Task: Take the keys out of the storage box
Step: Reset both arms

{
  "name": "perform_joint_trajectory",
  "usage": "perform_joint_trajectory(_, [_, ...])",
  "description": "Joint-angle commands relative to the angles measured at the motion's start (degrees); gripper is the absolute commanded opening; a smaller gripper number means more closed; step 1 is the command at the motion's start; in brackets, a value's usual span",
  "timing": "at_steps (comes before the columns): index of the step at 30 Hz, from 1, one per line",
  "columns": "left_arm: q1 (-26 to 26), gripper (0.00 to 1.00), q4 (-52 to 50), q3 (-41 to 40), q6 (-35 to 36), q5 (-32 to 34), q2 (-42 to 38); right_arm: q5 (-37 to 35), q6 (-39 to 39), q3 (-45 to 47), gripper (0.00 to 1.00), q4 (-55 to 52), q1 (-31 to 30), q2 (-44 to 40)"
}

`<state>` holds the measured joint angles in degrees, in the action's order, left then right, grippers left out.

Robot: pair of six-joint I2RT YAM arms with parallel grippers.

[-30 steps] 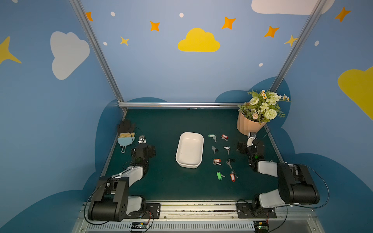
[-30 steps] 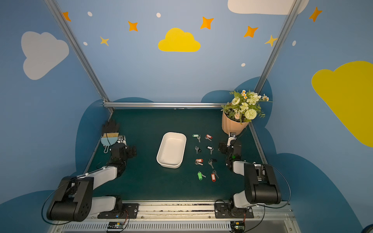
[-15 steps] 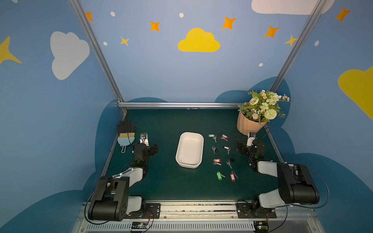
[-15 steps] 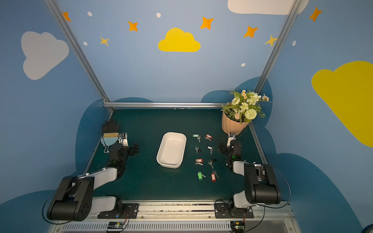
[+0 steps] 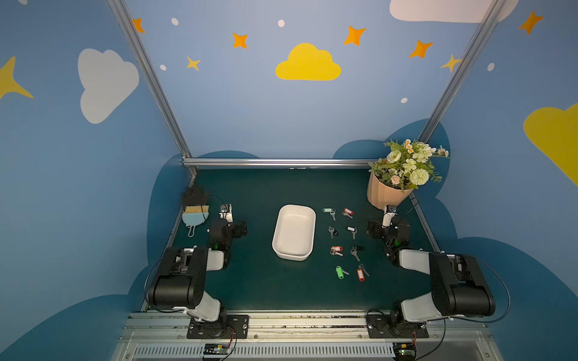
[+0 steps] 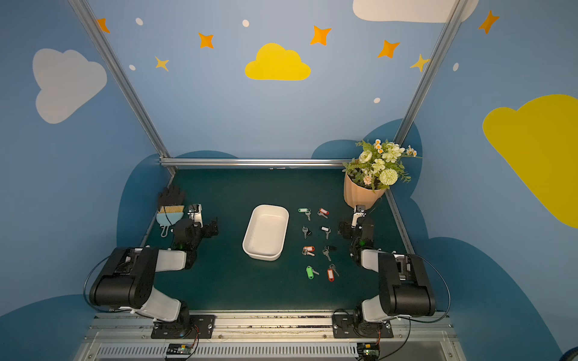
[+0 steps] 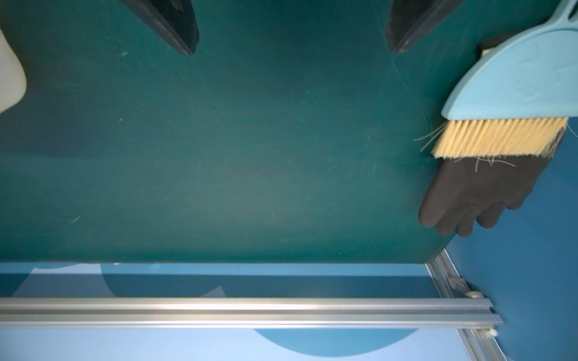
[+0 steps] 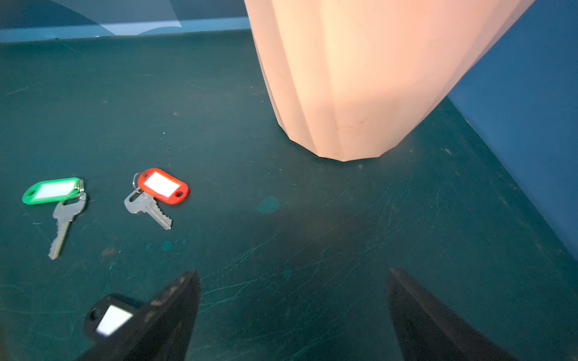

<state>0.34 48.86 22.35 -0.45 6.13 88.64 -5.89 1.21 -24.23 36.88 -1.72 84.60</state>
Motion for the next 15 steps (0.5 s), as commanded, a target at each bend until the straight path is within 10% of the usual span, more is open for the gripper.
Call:
perform_joint_trajectory(1, [0.1, 1.0, -2.1, 0.4, -0.4, -1.6, -0.6, 0.3, -0.2, -1.2, 0.98, -0.9, -0.3, -0.9])
perform_joint_trajectory(15, [0.1, 1.0, -2.2, 0.4, -0.4, -1.6, -0.6, -0.1, -0.3, -1.3, 0.98, -0.9, -0.4, -0.9])
